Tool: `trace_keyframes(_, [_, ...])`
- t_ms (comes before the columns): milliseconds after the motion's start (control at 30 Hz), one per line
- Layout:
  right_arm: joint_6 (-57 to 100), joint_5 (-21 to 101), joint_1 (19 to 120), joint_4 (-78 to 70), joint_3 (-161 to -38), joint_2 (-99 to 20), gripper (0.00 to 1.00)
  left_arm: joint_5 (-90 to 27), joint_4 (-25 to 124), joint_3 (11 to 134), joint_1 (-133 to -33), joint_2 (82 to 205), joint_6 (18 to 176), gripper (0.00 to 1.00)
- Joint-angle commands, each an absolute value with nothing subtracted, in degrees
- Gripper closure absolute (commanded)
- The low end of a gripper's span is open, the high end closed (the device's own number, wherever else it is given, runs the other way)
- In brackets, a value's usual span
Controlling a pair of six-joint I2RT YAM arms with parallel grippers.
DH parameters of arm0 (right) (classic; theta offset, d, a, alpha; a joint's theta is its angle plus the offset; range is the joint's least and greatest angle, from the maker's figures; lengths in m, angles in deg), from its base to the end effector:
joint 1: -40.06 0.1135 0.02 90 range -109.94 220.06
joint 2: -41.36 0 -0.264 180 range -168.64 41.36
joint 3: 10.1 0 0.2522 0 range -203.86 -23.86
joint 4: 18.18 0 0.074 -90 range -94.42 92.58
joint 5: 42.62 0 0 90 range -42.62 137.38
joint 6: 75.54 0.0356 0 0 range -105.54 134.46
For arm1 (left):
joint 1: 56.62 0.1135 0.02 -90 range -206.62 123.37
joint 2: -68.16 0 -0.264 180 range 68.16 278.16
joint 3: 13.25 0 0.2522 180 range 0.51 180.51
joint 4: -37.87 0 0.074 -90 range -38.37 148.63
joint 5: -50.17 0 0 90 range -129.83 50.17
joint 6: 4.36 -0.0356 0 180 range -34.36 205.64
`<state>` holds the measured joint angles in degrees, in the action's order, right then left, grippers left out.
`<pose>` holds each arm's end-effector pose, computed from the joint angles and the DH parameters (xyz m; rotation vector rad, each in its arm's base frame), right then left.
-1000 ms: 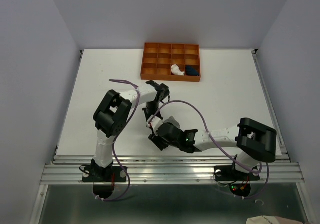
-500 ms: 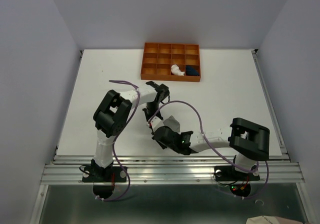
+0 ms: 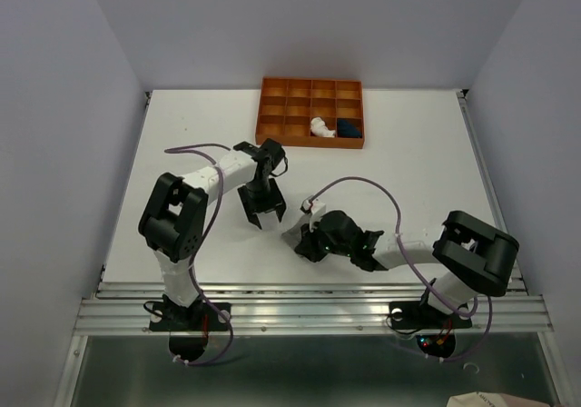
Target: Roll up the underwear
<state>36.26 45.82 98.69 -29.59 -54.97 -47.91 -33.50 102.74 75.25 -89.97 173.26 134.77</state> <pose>0.1495 0.2470 0.1414 -0.7326 2.1473 0.8191 0.2874 -0.1939 0.1882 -0.4115 3.0623 -0.2804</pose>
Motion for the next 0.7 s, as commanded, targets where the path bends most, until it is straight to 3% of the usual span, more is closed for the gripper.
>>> trace_keyframes(0, [42.3,31.3,93.3,-40.6,-52.9,-48.8,0.99,-35.3,98.4,72.2,-88.4,168.1,134.3,0.34])
trace_keyframes(467, [58.2,16.2,80.8,-58.8,-47.9,-59.5,0.99,-20.4,66.6,48.3,-88.1,154.4,129.2,0.28])
trace_keyframes(667, [58.8,14.3,79.4,-63.3,-46.4,-63.1,0.99,-17.2,62.1,47.4,-88.1,156.9,129.1,0.28])
